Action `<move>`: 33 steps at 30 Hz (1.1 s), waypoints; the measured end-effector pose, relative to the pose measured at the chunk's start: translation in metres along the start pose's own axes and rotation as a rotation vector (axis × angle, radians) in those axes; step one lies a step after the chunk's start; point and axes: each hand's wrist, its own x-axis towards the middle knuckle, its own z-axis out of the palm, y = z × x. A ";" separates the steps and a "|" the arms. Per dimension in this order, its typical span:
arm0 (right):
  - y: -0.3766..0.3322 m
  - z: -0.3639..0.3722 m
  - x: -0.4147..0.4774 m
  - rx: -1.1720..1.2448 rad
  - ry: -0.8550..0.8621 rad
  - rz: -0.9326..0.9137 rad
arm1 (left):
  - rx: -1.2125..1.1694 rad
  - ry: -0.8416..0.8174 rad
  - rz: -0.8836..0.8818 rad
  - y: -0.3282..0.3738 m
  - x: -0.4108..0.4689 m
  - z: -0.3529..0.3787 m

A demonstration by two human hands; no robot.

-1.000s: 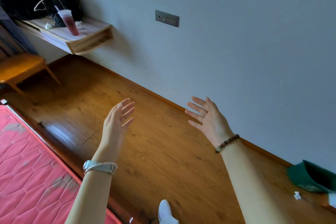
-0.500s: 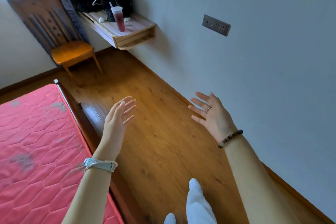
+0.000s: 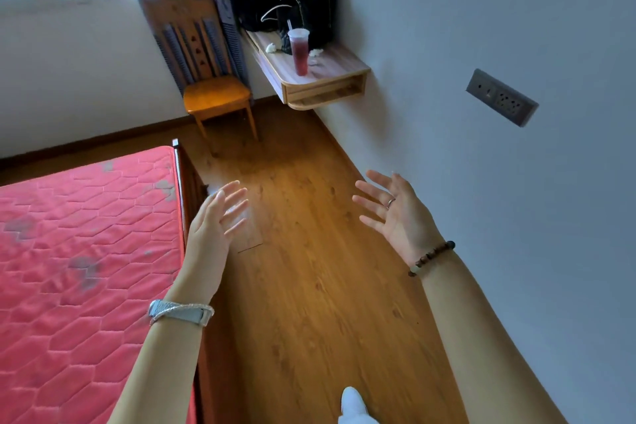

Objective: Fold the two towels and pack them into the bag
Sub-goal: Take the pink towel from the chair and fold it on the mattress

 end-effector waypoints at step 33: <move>-0.039 0.125 0.273 -0.111 -0.331 0.119 | -0.155 0.552 0.010 0.031 0.165 -0.085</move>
